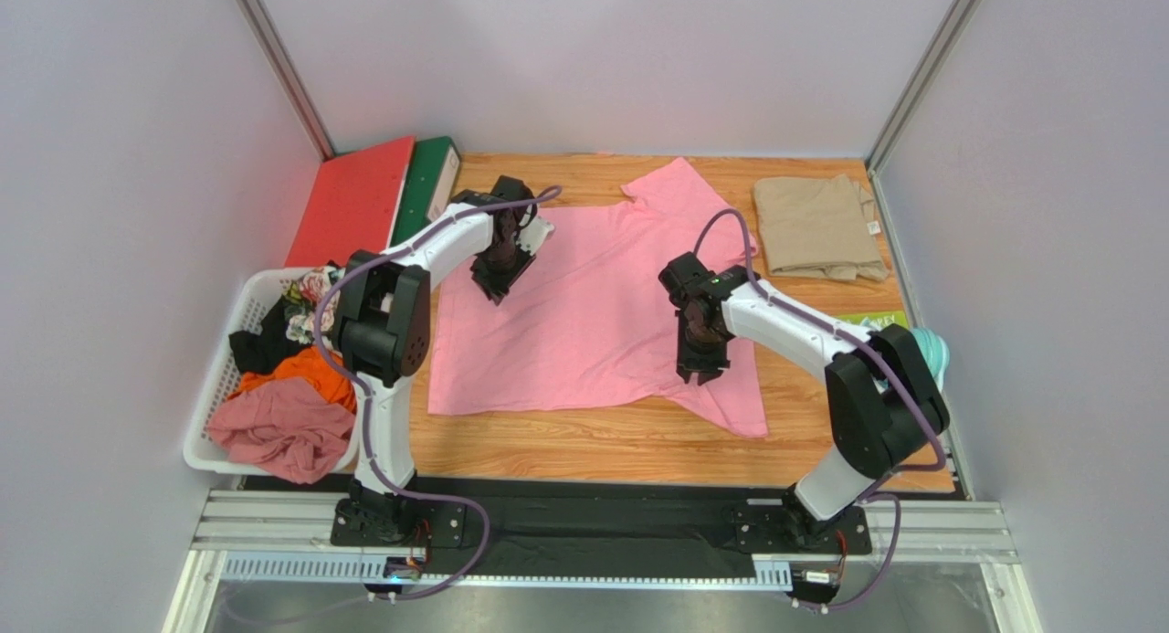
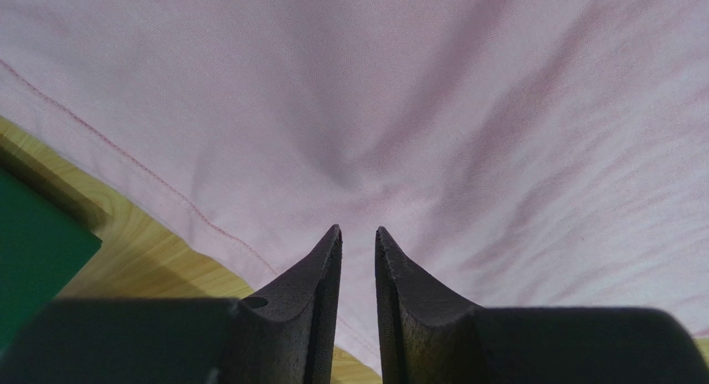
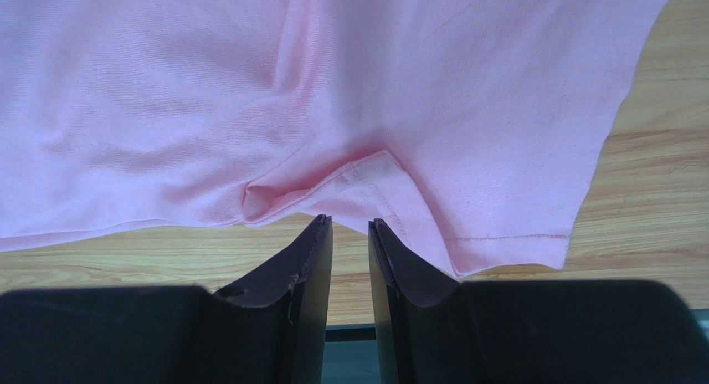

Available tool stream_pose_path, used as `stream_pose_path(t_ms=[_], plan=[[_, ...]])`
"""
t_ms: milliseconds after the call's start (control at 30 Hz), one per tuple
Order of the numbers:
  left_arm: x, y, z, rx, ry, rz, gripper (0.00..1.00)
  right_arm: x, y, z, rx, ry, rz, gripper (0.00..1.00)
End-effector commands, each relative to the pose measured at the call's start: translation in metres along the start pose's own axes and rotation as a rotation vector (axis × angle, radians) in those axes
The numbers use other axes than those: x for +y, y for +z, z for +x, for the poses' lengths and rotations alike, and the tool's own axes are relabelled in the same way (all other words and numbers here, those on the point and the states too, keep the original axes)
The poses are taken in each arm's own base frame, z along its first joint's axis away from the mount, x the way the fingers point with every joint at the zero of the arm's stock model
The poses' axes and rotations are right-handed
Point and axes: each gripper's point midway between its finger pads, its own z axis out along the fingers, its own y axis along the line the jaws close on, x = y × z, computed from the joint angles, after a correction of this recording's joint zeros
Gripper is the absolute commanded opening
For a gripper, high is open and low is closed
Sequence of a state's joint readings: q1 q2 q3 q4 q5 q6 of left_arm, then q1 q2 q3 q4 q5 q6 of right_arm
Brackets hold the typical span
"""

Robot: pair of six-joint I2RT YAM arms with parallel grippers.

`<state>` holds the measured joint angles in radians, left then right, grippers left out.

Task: Fold and stack the t-shirts
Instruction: Flatten out the tshirt

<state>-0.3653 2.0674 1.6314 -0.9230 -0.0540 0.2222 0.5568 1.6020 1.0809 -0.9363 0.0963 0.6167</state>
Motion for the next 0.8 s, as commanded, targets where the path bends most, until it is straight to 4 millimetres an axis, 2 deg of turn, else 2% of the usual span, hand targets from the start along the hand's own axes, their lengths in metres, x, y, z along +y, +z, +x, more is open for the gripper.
stream_pose_path(t_ms=[0,200,500,633,767], plan=[[0.0,-0.008,-0.004,-0.026,0.0,-0.004,0.28,-0.001,0.005,-0.017,-0.047,-0.046,0.01,0.28],[0.002,-0.008,-0.002,-0.023,0.012,-0.013,0.28,-0.01,0.021,-0.018,-0.029,-0.027,0.023,0.28],[0.004,-0.011,-0.004,-0.036,0.018,-0.019,0.28,-0.013,0.029,-0.023,-0.011,-0.019,0.014,0.28],[0.006,-0.012,-0.006,-0.036,0.023,-0.028,0.28,-0.009,0.034,-0.017,0.008,-0.007,-0.012,0.28],[0.007,-0.012,-0.008,-0.039,0.022,-0.03,0.28,-0.009,0.035,-0.008,0.026,0.008,-0.03,0.22]])
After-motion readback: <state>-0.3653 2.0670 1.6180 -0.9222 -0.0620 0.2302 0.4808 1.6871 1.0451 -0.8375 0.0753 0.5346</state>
